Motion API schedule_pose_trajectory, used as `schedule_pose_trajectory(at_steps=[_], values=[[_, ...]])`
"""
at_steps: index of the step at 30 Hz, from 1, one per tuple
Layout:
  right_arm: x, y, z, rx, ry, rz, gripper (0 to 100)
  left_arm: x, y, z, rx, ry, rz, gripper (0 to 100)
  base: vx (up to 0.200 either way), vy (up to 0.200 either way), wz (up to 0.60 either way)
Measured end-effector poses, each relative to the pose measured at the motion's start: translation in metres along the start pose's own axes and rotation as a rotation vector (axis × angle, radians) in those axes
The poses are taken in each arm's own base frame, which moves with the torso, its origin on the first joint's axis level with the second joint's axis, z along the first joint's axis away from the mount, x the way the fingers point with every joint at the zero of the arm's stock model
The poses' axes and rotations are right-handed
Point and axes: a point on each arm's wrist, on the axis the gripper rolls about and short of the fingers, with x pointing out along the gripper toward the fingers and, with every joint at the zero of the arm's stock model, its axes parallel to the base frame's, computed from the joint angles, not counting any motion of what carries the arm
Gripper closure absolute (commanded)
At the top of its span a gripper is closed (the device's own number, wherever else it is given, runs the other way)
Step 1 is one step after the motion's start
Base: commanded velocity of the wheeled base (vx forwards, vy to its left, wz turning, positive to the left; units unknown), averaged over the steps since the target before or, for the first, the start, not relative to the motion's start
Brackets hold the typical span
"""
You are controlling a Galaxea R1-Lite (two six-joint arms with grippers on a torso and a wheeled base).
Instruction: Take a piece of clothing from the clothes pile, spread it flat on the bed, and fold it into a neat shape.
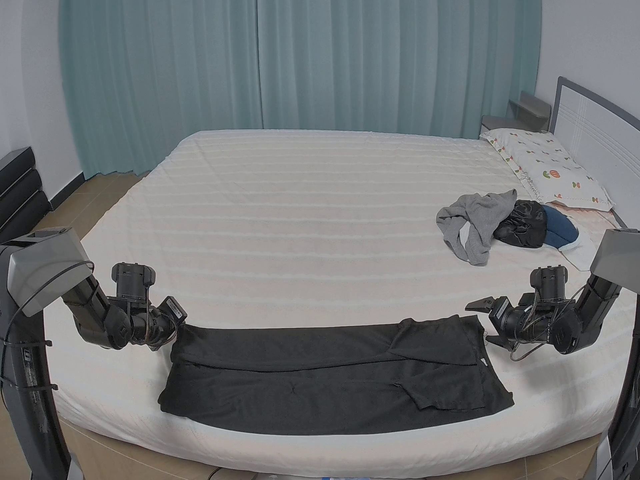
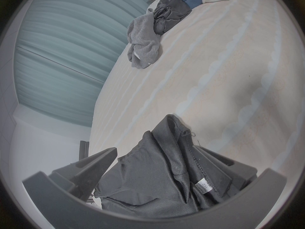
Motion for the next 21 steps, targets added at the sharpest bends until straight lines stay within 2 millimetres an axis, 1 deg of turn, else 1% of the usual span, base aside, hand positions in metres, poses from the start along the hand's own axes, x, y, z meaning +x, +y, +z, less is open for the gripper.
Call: schedule_pose_trajectory(at_steps=[2,3,10,13,18,21], values=[[0.0,0.0,0.0,0.001,0.0,0.0,0,0.0,0.0,0.002,-0.019,-0.006,-0.002,100,0.0,0.0,0.0],[0.0,0.0,0.0,0.001,0.0,0.0,0,0.0,0.0,0.003,-0.025,-0.006,-0.003,0,0.0,0.0,0.0],[-0.001,0.0,0.0,0.003,0.001,0.0,0,-0.001,0.001,0.007,-0.05,-0.014,-0.008,0,0.0,0.0,0.0],[-0.001,0.0,0.0,0.009,0.0,0.001,0,-0.004,0.0,0.01,-0.081,-0.024,-0.012,0,0.0,0.0,0.0],[-0.004,0.001,-0.001,0.019,0.0,0.002,0,-0.02,-0.006,0.011,-0.11,-0.038,-0.033,0,0.0,0.0,0.0],[-0.006,0.002,-0.001,0.021,-0.001,0.003,0,-0.036,-0.019,0.004,-0.104,-0.033,-0.064,0,0.0,0.0,0.0]])
